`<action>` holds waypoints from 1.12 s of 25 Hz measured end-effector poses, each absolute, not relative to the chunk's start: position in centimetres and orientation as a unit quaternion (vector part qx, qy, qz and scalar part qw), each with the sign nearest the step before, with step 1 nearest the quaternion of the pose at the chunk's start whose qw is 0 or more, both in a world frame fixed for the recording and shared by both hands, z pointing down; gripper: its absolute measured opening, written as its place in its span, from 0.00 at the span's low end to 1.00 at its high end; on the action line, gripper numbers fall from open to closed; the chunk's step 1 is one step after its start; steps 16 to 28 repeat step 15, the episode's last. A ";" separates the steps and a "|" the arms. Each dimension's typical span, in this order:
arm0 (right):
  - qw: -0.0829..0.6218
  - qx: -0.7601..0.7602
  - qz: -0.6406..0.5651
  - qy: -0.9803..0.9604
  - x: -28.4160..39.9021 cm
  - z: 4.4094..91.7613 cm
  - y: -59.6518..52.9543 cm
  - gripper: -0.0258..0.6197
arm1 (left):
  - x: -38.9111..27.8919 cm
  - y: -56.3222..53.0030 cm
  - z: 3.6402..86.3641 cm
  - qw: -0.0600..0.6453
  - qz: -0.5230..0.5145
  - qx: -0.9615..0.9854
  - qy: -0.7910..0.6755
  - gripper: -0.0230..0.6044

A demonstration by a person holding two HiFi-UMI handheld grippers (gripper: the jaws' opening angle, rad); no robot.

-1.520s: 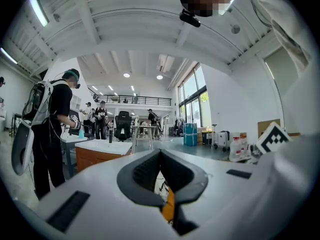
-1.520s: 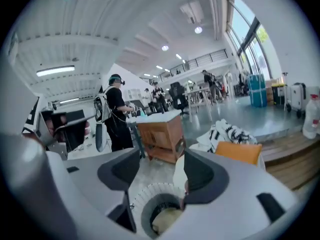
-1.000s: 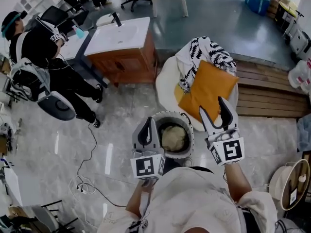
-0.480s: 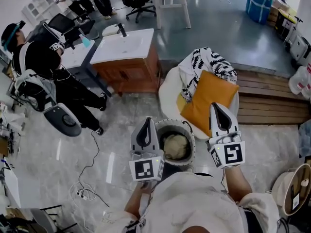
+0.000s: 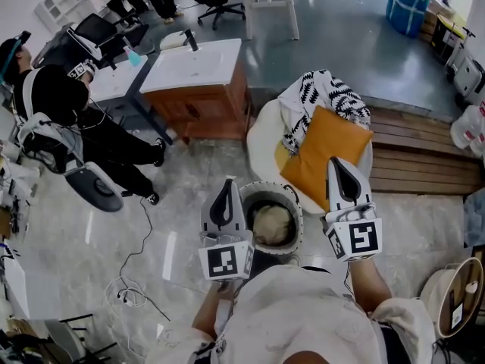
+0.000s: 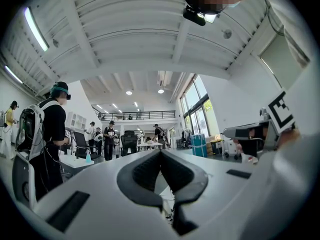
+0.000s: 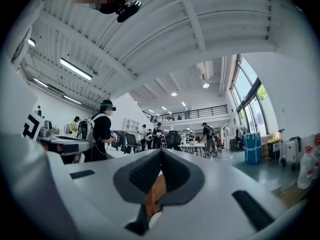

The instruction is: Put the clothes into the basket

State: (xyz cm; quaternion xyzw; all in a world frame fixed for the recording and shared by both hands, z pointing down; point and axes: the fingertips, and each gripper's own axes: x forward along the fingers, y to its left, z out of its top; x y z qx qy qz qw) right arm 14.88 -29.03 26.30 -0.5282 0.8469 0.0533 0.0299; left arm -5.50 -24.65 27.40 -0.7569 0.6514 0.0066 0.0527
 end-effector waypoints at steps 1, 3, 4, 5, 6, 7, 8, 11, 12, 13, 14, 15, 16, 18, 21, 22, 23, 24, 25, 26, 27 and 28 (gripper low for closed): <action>0.032 -0.529 0.054 0.846 15.0 26.4 -29.1 0.02 | -5.5 -24.6 27.5 0.052 0.007 -0.756 0.652 0.04; 0.037 -0.532 0.054 0.844 15.2 26.4 -29.1 0.02 | -5.7 -24.7 27.5 0.053 0.007 -0.755 0.654 0.04; 0.039 -0.532 0.054 0.844 15.2 26.4 -29.2 0.02 | -5.7 -24.8 27.6 0.054 0.007 -0.754 0.654 0.04; 0.039 -0.533 0.055 0.844 15.2 26.5 -29.2 0.02 | -5.8 -24.8 27.6 0.055 0.006 -0.754 0.655 0.04; 0.038 -0.533 0.057 0.843 15.2 26.7 -29.1 0.02 | -5.8 -24.7 27.7 0.057 0.006 -0.753 0.655 0.04; 0.035 -0.534 0.059 0.842 15.2 26.8 -28.9 0.02 | -5.8 -24.6 27.8 0.058 0.008 -0.753 0.656 0.04; 0.033 -0.536 0.062 0.841 15.3 26.9 -28.9 0.02 | -5.8 -24.5 27.8 0.060 0.010 -0.752 0.657 0.04; 0.035 -0.539 0.060 0.839 15.4 27.0 -29.0 0.02 | -6.1 -24.5 28.2 0.064 0.009 -0.748 0.660 0.04; 0.036 -0.539 0.057 0.839 15.5 27.2 -29.1 0.02 | -6.2 -24.5 28.5 0.062 0.007 -0.748 0.661 0.04; 0.036 -0.540 0.054 0.839 15.5 27.4 -29.2 0.02 | -6.2 -24.5 28.8 0.060 0.003 -0.748 0.661 0.04; 0.036 -0.541 0.051 0.838 15.5 27.7 -29.3 0.02 | -6.2 -24.5 29.1 0.058 -0.001 -0.748 0.661 0.04; 0.036 -0.543 0.048 0.838 15.6 27.9 -29.3 0.02 | -6.3 -24.5 29.5 0.055 -0.005 -0.748 0.661 0.04; 0.036 -0.543 0.048 0.838 15.6 27.9 -29.3 0.02 | -6.3 -24.5 29.5 0.055 -0.005 -0.748 0.661 0.04; 0.036 -0.543 0.048 0.838 15.6 27.9 -29.3 0.02 | -6.3 -24.5 29.5 0.055 -0.005 -0.748 0.661 0.04; 0.036 -0.543 0.048 0.838 15.6 27.9 -29.3 0.02 | -6.3 -24.5 29.5 0.055 -0.005 -0.748 0.661 0.04; 0.036 -0.543 0.048 0.838 15.6 27.9 -29.3 0.02 | -6.3 -24.5 29.5 0.055 -0.005 -0.748 0.661 0.04; 0.036 -0.543 0.048 0.838 15.6 27.9 -29.3 0.02 | -6.3 -24.5 29.5 0.055 -0.005 -0.748 0.661 0.04; 0.036 -0.543 0.048 0.838 15.6 27.9 -29.3 0.02 | -6.3 -24.5 29.5 0.055 -0.005 -0.748 0.661 0.04; 0.036 -0.543 0.048 0.838 15.6 27.9 -29.3 0.02 | -6.3 -24.5 29.5 0.055 -0.005 -0.748 0.661 0.04; 0.036 -0.543 0.048 0.838 15.6 27.9 -29.3 0.02 | -6.3 -24.5 29.5 0.055 -0.005 -0.748 0.661 0.04; 0.036 -0.543 0.048 0.838 15.6 27.9 -29.3 0.02 | -6.3 -24.5 29.5 0.055 -0.005 -0.748 0.661 0.04; 0.036 -0.543 0.048 0.838 15.6 27.9 -29.3 0.02 | -6.3 -24.5 29.5 0.055 -0.005 -0.748 0.661 0.04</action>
